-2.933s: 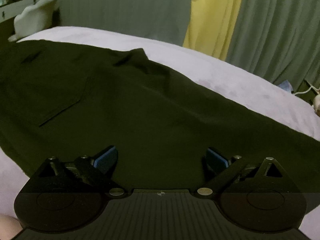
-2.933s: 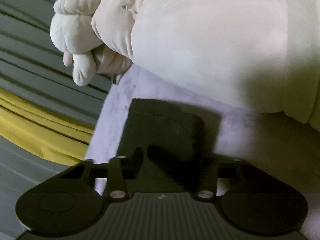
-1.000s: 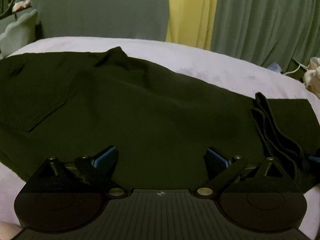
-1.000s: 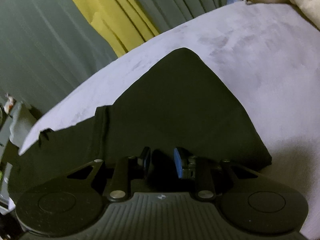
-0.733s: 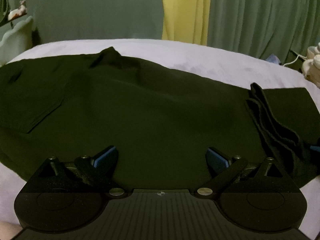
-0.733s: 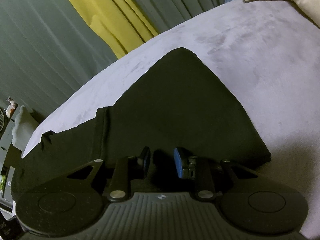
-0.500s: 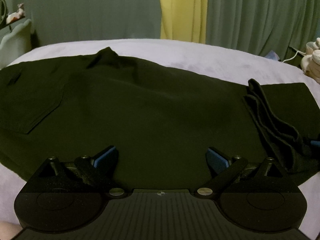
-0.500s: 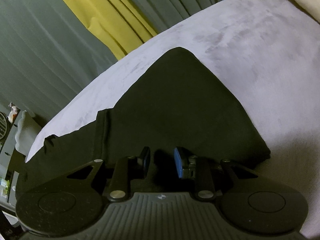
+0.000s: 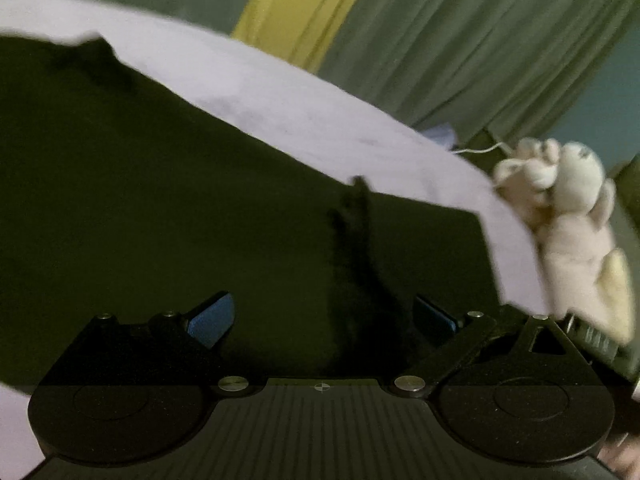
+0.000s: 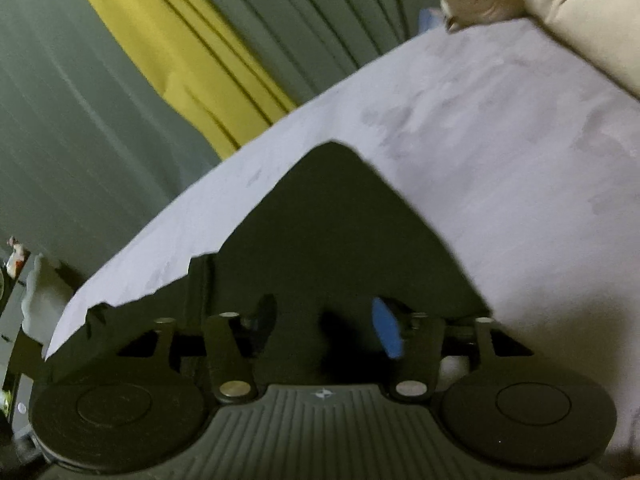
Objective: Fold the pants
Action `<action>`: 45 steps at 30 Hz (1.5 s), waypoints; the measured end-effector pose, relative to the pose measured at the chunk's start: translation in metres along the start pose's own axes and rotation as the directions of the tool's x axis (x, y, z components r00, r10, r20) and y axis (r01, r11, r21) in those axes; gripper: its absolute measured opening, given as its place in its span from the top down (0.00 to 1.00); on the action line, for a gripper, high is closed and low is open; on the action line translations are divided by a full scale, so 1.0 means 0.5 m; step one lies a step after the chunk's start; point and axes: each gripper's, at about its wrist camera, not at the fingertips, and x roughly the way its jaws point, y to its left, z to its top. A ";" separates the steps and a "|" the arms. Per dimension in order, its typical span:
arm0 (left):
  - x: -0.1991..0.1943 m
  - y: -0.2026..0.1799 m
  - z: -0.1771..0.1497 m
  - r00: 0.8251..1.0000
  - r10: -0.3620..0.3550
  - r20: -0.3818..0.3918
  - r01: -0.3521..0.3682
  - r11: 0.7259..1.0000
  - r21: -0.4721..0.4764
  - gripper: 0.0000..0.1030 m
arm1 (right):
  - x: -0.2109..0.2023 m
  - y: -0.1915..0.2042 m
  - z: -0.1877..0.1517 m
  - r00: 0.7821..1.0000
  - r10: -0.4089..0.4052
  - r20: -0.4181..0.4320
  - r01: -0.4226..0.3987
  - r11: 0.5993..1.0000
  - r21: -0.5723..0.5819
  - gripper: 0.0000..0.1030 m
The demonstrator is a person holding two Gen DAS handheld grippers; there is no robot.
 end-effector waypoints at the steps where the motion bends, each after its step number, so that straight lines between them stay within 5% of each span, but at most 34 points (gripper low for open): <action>1: 0.021 0.003 0.007 0.999 -0.041 -0.032 0.040 0.998 -0.057 0.03 | -0.009 -0.003 0.000 1.000 0.006 0.015 -0.006 1.000 0.002 0.34; 6: 0.085 0.027 0.024 0.985 -0.165 -0.042 0.149 0.954 -0.261 0.03 | -0.026 -0.021 0.000 0.999 0.041 0.031 -0.042 0.998 0.041 0.24; 10: 0.114 0.047 0.031 0.956 -0.293 -0.029 0.257 0.878 -0.405 0.04 | -0.002 -0.024 -0.002 0.998 0.063 0.000 -0.063 0.996 0.061 0.23; 12: 0.125 0.048 0.027 0.951 -0.307 -0.028 0.265 0.861 -0.434 0.06 | 0.005 -0.022 -0.001 0.997 0.073 0.000 -0.073 0.996 0.060 0.21; 14: 0.135 0.049 0.024 0.944 -0.328 -0.041 0.274 0.845 -0.460 0.26 | 0.014 -0.022 0.000 0.997 0.078 -0.001 -0.077 0.995 0.060 0.19; 15: 0.148 0.052 0.019 0.933 -0.356 -0.058 0.279 0.815 -0.508 0.33 | 0.017 -0.022 -0.001 0.997 0.079 -0.001 -0.079 0.995 0.063 0.18; 17: 0.173 0.061 0.006 0.912 -0.402 -0.085 0.284 0.766 -0.577 0.63 | 0.022 -0.027 0.000 0.996 0.090 -0.001 -0.089 0.992 0.085 0.17; 19: 0.181 0.049 0.002 0.937 -0.329 -0.118 0.217 0.811 -0.543 0.85 | 0.019 -0.034 -0.001 0.994 0.108 0.006 -0.108 0.988 0.107 0.17; 25: 0.115 0.018 0.035 0.979 -0.188 -0.085 0.146 0.924 -0.353 0.86 | -0.016 -0.046 -0.004 0.983 0.178 0.045 -0.183 0.973 0.140 0.17; 31: 0.012 0.038 0.072 0.999 -0.038 -0.007 0.037 0.989 -0.140 0.86 | -0.008 -0.010 -0.012 0.985 0.170 -0.001 -0.170 0.984 0.058 0.12; 35: 0.002 0.076 0.061 0.999 0.015 -0.046 -0.020 0.994 -0.109 0.83 | 0.008 0.026 -0.023 0.988 0.147 -0.051 -0.149 0.988 -0.031 0.12; 39: 0.024 0.099 0.031 0.999 0.027 -0.037 -0.033 0.984 -0.174 0.73 | 0.020 0.069 -0.038 0.998 0.032 -0.060 -0.042 0.985 -0.166 0.14; 43: 0.033 0.123 0.036 1.000 -0.006 -0.009 0.003 0.965 -0.264 0.70 | 0.025 0.088 -0.048 0.998 -0.038 -0.040 0.028 0.973 -0.229 0.52; 45: 0.032 0.133 0.030 1.000 -0.018 -0.001 0.017 0.964 -0.264 0.73 | 0.032 0.088 -0.046 0.998 -0.058 -0.033 0.049 0.973 -0.225 0.58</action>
